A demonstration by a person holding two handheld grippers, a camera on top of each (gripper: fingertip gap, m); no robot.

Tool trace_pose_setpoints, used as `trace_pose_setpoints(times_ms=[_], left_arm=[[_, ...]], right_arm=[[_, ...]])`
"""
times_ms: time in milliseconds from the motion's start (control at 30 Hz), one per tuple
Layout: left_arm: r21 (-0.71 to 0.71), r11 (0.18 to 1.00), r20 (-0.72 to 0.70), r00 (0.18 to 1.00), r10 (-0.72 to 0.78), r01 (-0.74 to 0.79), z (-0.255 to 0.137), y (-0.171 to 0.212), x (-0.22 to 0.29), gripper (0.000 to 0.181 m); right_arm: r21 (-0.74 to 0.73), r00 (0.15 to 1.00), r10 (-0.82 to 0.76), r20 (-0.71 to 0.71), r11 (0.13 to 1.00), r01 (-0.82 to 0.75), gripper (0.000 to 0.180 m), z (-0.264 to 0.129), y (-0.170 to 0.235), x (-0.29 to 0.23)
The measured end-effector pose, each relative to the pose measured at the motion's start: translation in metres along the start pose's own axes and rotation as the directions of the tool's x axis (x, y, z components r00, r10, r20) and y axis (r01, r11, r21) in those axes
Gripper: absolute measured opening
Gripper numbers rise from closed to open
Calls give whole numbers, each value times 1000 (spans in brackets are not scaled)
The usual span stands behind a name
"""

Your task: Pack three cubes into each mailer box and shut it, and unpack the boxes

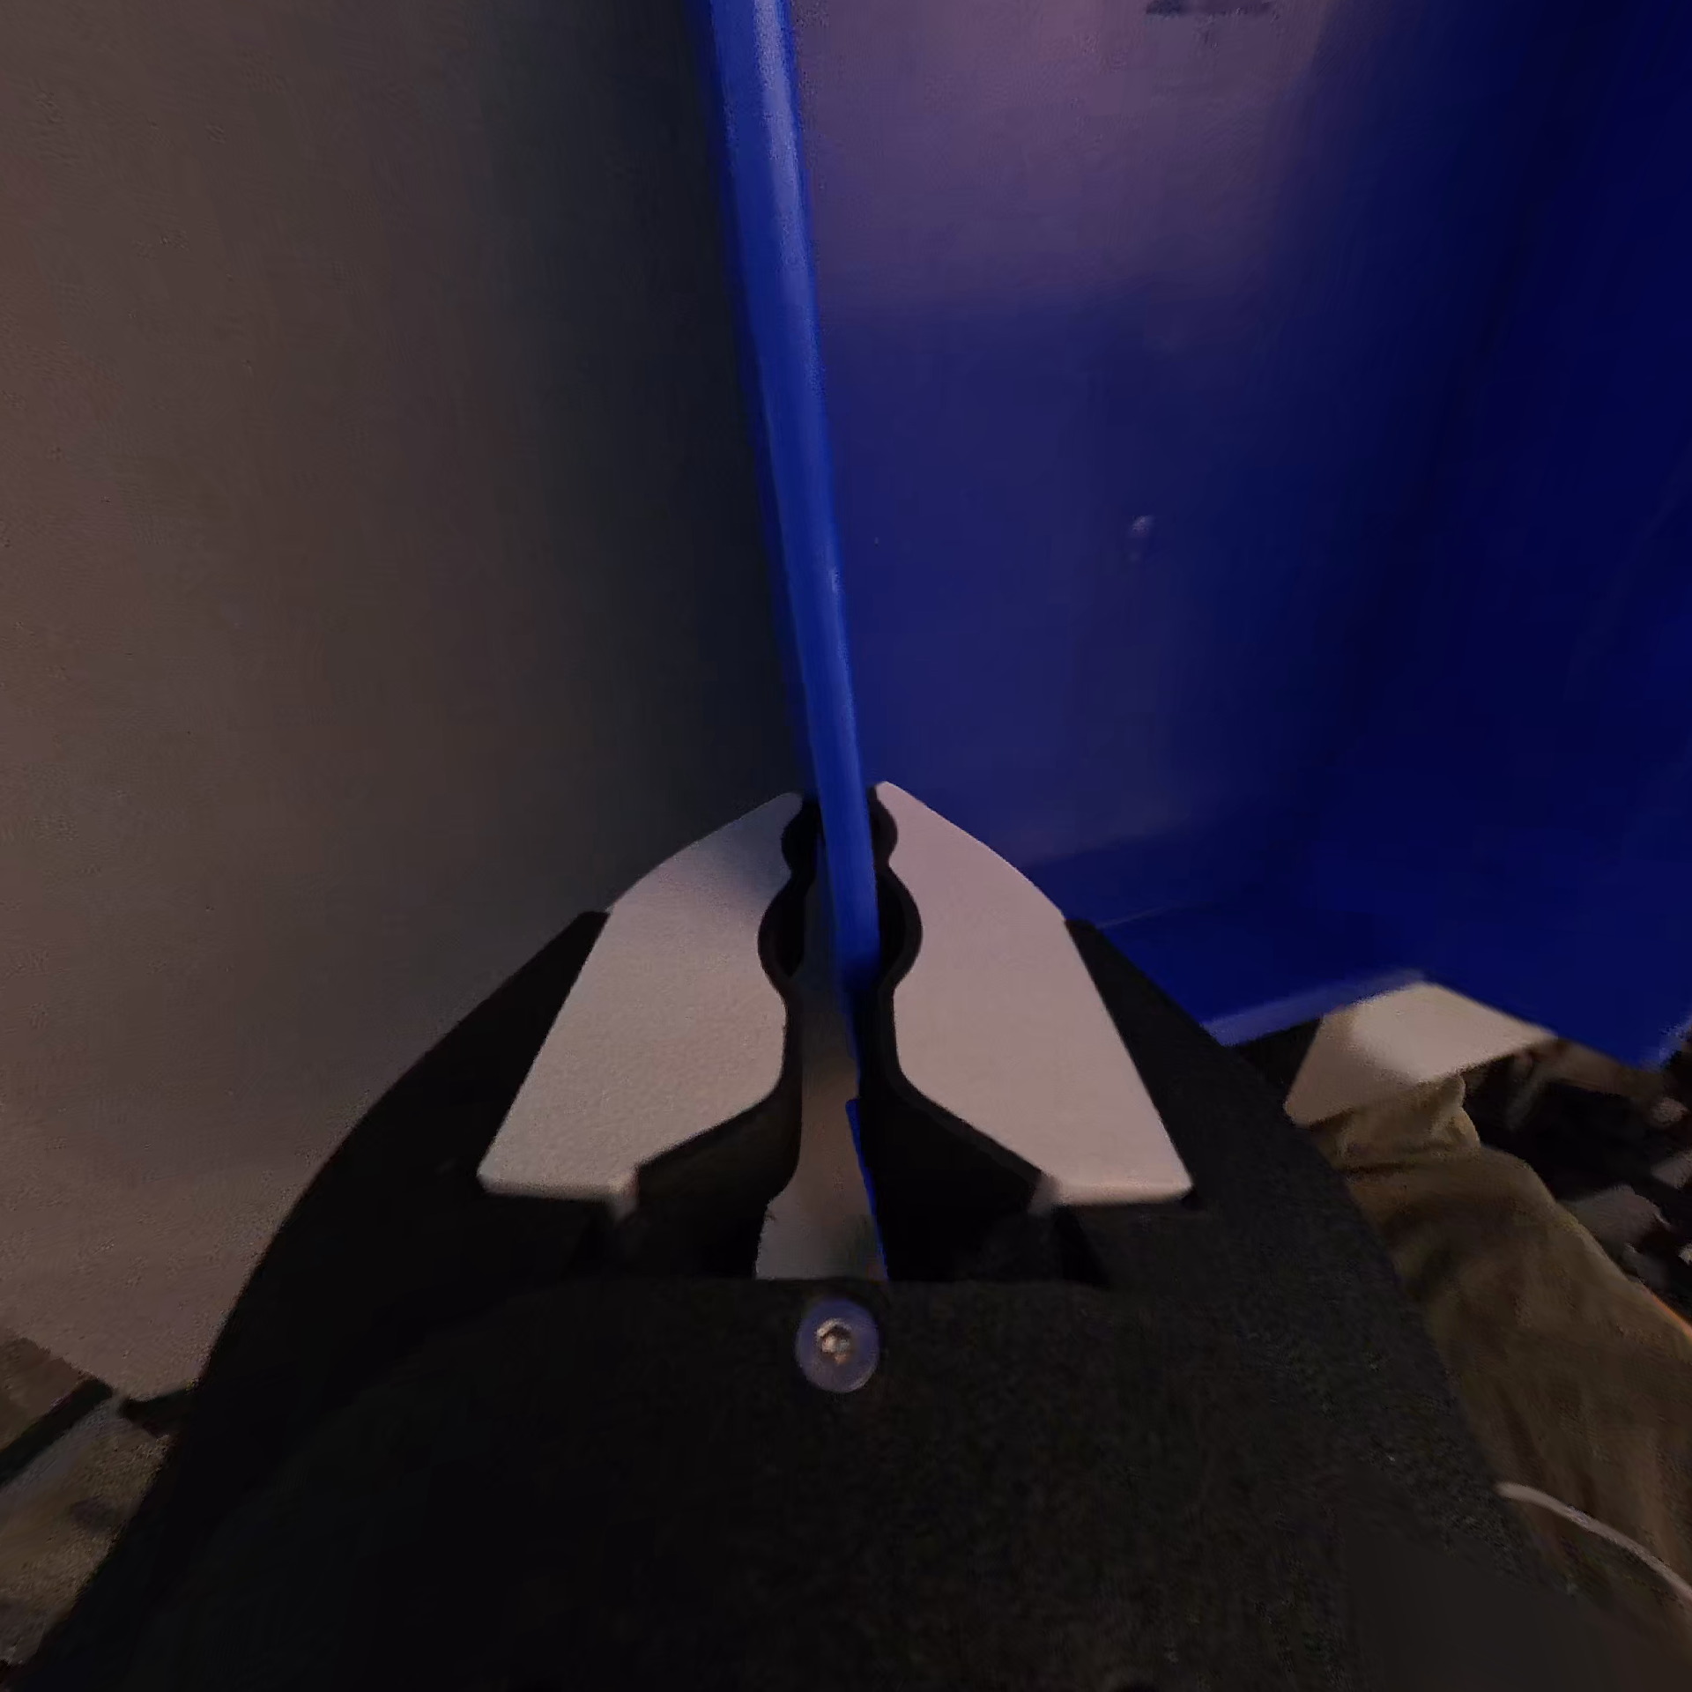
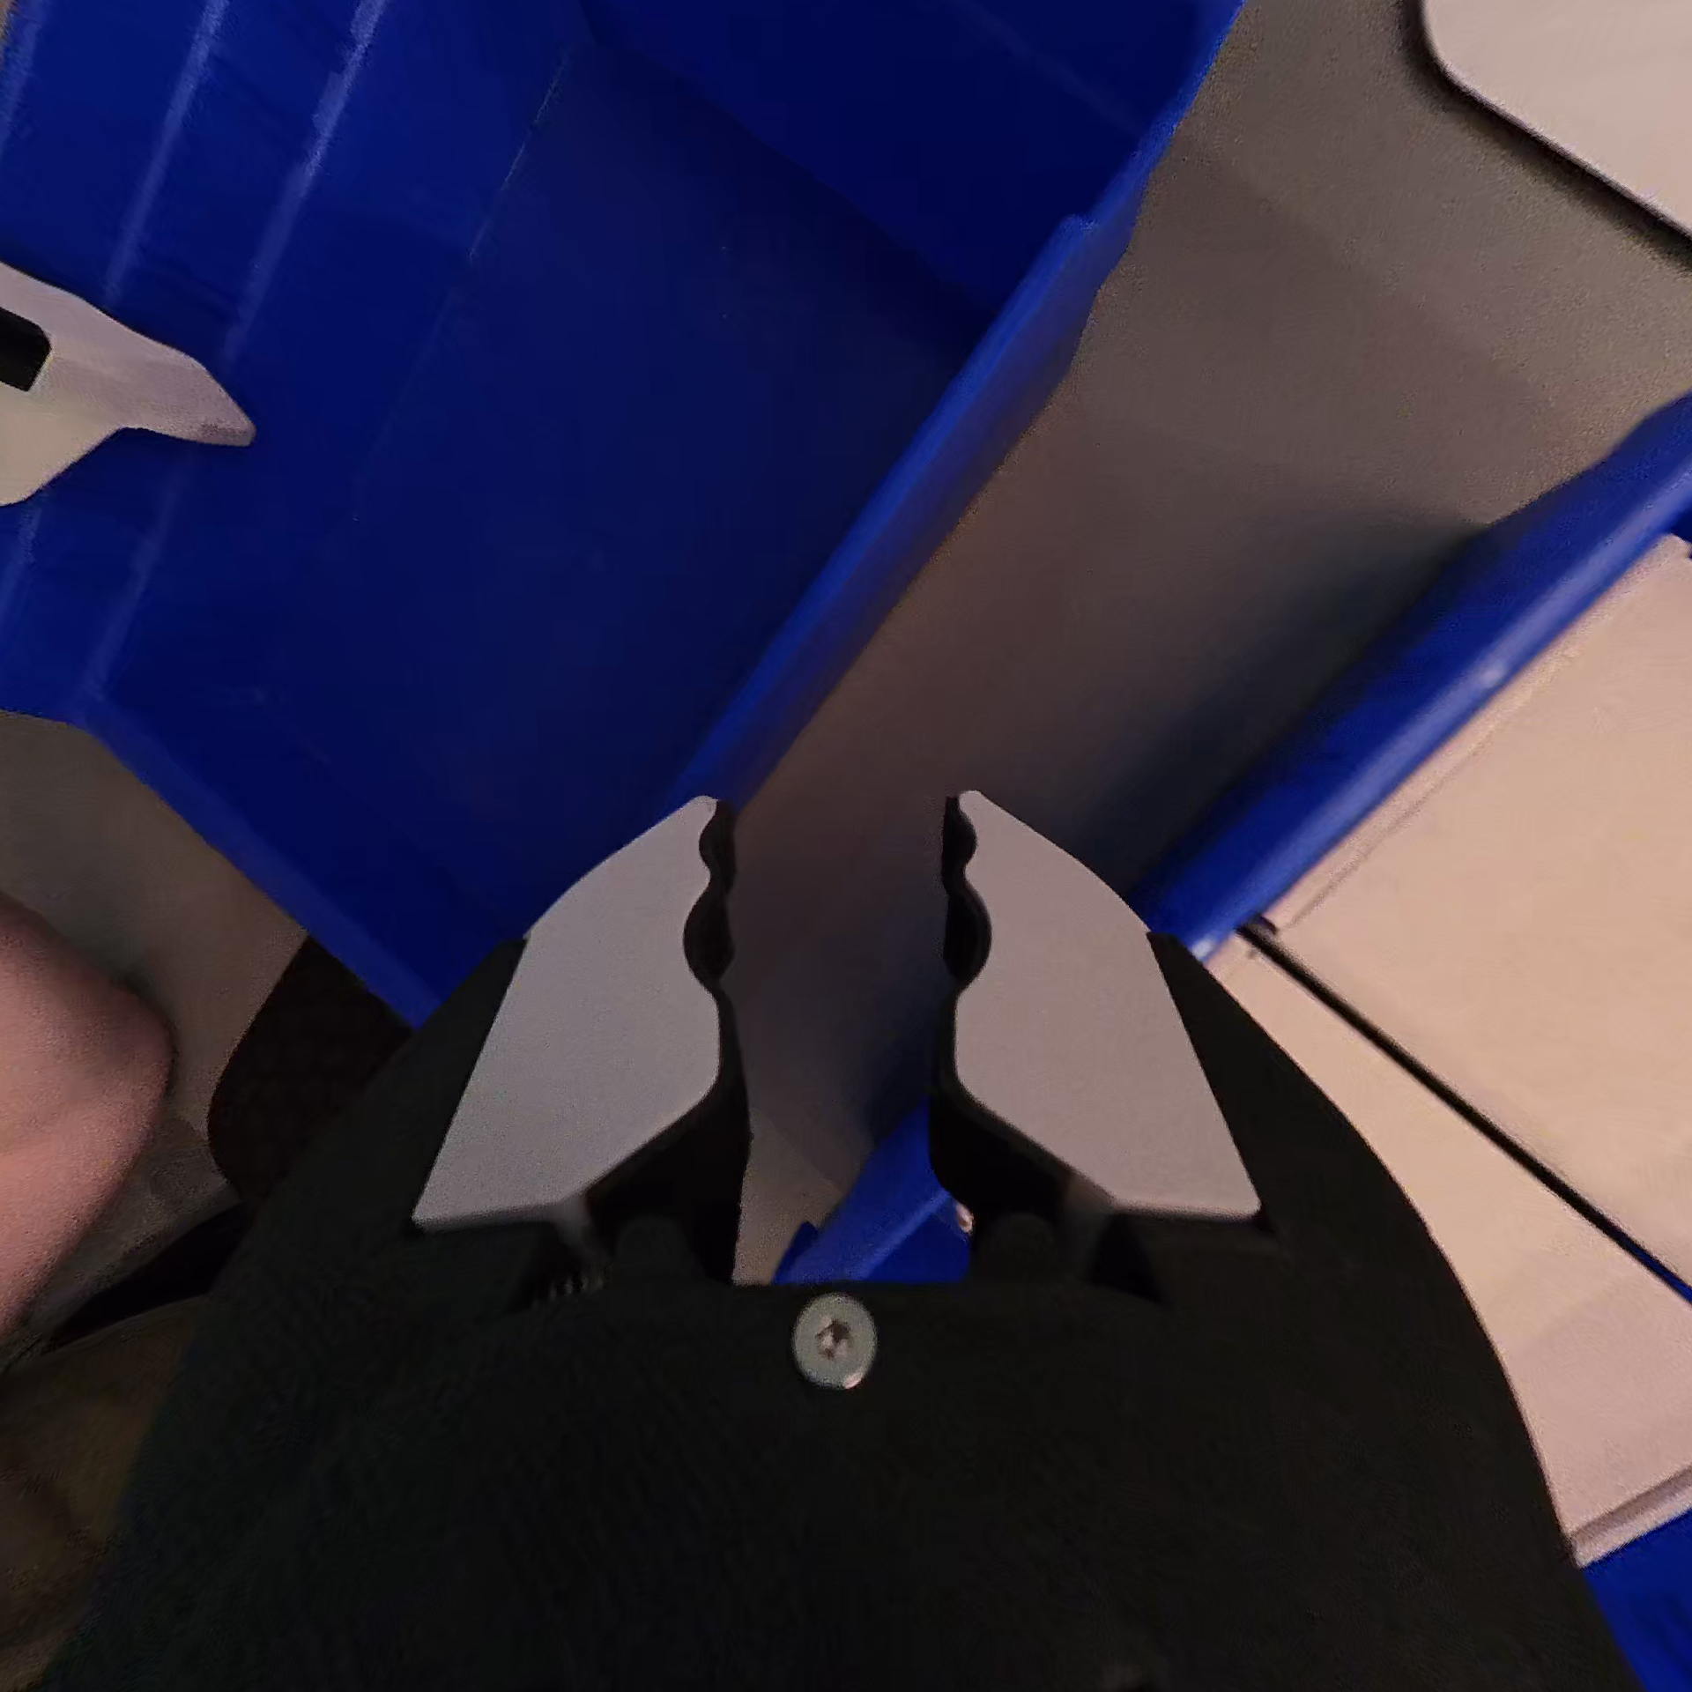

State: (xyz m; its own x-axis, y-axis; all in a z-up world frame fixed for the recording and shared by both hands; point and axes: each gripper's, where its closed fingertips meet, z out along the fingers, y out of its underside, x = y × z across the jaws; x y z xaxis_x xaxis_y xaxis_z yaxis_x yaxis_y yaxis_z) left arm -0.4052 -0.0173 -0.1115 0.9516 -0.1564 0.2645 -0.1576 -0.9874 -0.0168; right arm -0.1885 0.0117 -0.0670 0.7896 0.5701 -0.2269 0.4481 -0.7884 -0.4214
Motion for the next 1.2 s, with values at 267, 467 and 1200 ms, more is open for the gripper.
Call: trace_pose_setpoints(times_ms=[267,467,1200], left_arm=[[90,995,-154,988,-22,36,-24,7,-8,15],[275,960,-242,970,21,48,-65,6,-8,6],[925,374,-229,889,397,70,-256,36,47,21]], right_arm=[[19,993,121,-10,993,-120,44,1,-17,-17],[-38,974,227,7,973,-226,51,24,-15,-31],[-374,974,197,-112,900,-225,8,44,-19,0]])
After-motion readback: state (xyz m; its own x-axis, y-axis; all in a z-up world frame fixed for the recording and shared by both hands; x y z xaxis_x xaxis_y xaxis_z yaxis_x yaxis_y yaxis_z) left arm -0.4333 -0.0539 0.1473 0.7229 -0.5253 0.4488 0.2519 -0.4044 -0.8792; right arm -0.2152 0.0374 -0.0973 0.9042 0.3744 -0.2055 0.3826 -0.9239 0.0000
